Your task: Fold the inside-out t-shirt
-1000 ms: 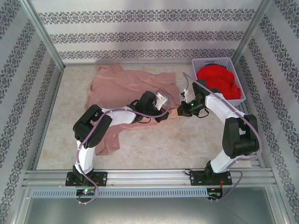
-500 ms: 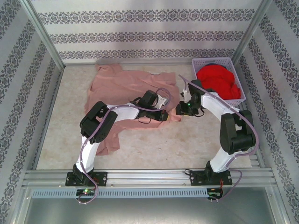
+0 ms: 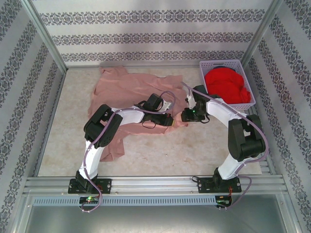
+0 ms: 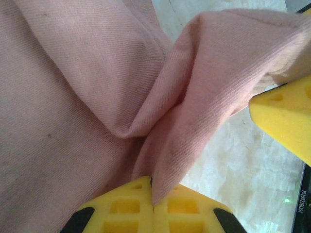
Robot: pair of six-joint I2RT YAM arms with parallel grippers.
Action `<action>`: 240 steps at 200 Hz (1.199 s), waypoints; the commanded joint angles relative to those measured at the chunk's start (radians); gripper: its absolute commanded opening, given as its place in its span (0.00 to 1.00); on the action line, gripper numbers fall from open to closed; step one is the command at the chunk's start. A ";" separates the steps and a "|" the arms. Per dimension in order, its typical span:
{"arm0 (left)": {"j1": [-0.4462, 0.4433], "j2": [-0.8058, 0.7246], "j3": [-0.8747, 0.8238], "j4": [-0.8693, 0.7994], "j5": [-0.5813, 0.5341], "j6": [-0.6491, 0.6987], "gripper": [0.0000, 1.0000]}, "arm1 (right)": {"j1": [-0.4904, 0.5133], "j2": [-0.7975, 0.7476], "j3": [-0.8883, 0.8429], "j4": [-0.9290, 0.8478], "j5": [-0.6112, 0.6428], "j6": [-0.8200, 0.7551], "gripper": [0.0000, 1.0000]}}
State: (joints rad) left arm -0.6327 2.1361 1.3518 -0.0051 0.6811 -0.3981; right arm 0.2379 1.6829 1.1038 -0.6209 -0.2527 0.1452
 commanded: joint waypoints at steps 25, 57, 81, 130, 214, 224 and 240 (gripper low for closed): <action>0.008 0.005 0.032 -0.043 0.026 -0.007 0.00 | 0.011 0.008 0.000 0.042 0.036 -0.058 0.25; 0.009 0.007 0.039 -0.049 0.026 -0.012 0.00 | 0.015 -0.011 -0.012 0.048 0.038 -0.062 0.06; 0.011 0.003 0.046 -0.051 0.033 -0.018 0.00 | 0.012 -0.050 -0.031 0.062 0.037 -0.060 0.00; 0.036 -0.200 -0.064 -0.066 -0.103 -0.013 0.52 | -0.038 -0.168 -0.082 0.102 -0.116 0.038 0.00; 0.062 -0.952 -0.569 -0.778 -0.821 -0.333 0.69 | -0.037 -0.154 -0.047 0.116 -0.127 0.089 0.00; 0.137 -1.021 -0.609 -0.813 -0.820 -0.359 0.70 | -0.035 -0.152 -0.050 0.127 -0.136 0.091 0.00; 0.289 -1.146 -0.694 -0.812 -0.740 -0.389 0.69 | -0.034 -0.151 -0.049 0.130 -0.150 0.085 0.00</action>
State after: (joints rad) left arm -0.5144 1.1385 0.7422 -0.6529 -0.0002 -0.6643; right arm 0.2005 1.5169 1.0348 -0.5159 -0.3695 0.2161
